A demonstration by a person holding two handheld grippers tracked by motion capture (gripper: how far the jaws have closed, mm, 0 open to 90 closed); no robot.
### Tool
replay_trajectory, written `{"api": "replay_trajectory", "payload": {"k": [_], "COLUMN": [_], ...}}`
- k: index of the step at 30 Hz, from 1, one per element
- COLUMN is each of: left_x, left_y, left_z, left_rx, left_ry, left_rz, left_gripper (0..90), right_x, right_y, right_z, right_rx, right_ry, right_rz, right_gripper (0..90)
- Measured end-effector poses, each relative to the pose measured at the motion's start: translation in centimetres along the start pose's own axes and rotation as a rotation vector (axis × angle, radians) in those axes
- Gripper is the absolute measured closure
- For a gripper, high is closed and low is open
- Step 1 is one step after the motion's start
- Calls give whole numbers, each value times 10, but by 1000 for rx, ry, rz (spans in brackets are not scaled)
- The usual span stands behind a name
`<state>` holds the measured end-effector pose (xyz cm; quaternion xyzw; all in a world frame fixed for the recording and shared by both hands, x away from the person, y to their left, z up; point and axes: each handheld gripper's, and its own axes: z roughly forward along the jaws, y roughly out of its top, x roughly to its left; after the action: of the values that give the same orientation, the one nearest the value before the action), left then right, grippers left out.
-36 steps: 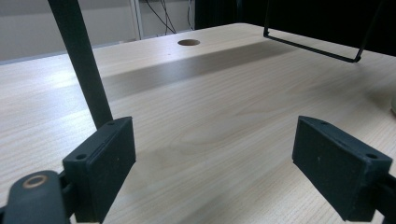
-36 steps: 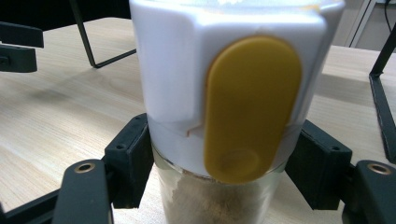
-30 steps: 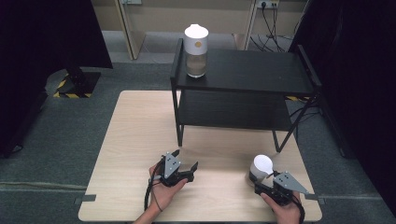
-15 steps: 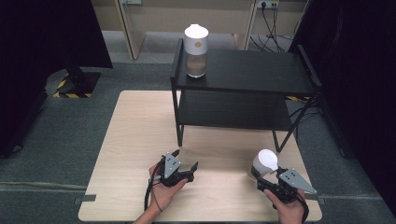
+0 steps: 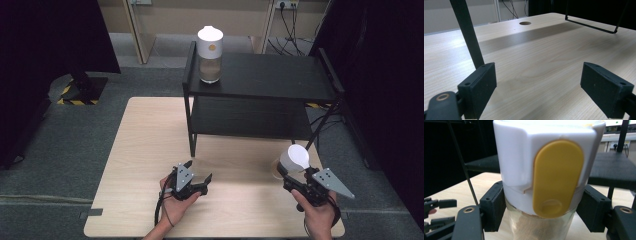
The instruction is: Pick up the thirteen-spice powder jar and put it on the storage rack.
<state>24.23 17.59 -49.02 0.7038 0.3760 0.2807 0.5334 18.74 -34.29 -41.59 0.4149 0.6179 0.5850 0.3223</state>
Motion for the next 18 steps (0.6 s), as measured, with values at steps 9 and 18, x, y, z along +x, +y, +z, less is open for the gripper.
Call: {"api": "replay_trajectory", "payload": {"k": [9,18], "left_x": [0,0], "left_y": [0,1], "left_z": [0,1], "left_rx": [1,4], "left_ry": [-1,-1], "left_rz": [-1,-1], "left_gripper": [131,131], "right_x": [1,1], "right_y": [21,40], "right_z": [3,8], "right_rx": [-33,-55], "right_ry": [-6,-11], "right_rz": [-13,-17], "right_gripper": [308,308]}}
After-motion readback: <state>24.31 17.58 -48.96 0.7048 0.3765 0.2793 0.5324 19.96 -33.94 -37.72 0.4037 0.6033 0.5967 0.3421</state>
